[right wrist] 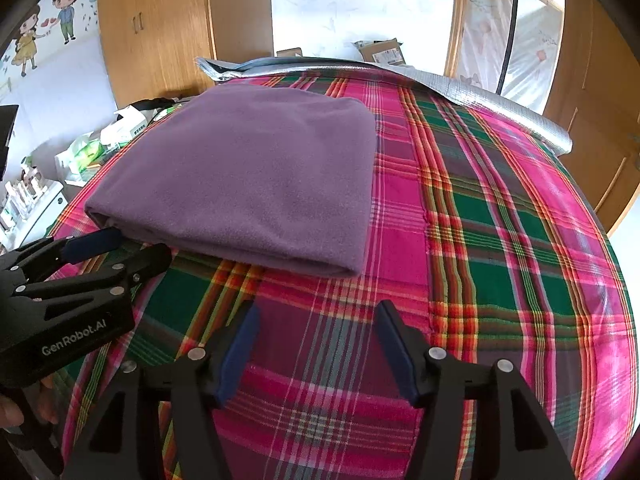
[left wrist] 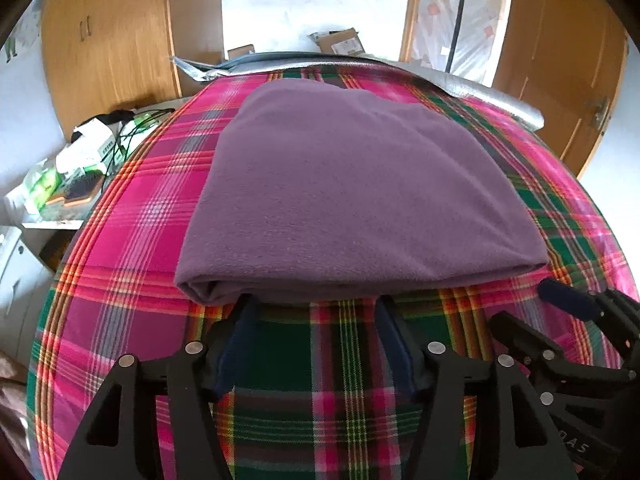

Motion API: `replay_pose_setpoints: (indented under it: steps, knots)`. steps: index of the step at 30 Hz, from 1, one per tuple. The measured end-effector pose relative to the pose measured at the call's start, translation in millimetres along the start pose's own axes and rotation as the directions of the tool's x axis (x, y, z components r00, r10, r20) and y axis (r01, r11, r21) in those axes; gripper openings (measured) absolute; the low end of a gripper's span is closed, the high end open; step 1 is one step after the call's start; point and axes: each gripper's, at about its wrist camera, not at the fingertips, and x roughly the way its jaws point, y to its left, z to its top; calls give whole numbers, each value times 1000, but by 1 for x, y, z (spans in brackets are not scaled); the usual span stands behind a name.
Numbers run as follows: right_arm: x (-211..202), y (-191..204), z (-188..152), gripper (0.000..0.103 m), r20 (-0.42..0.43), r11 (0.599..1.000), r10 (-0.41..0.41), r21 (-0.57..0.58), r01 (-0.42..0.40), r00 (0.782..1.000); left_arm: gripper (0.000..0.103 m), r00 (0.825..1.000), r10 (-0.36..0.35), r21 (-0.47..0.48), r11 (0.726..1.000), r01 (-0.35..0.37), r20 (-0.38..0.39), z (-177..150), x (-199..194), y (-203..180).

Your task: Fold clothes

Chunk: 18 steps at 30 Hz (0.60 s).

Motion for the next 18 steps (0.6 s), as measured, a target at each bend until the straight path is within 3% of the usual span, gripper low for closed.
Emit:
replay_pose_setpoints:
  steps: [18]
  knots:
    - [1, -1, -1, 61, 1, 1000, 3, 1, -3, 1000, 68, 999, 46, -22, 999, -46, -5, 1, 3, -4]
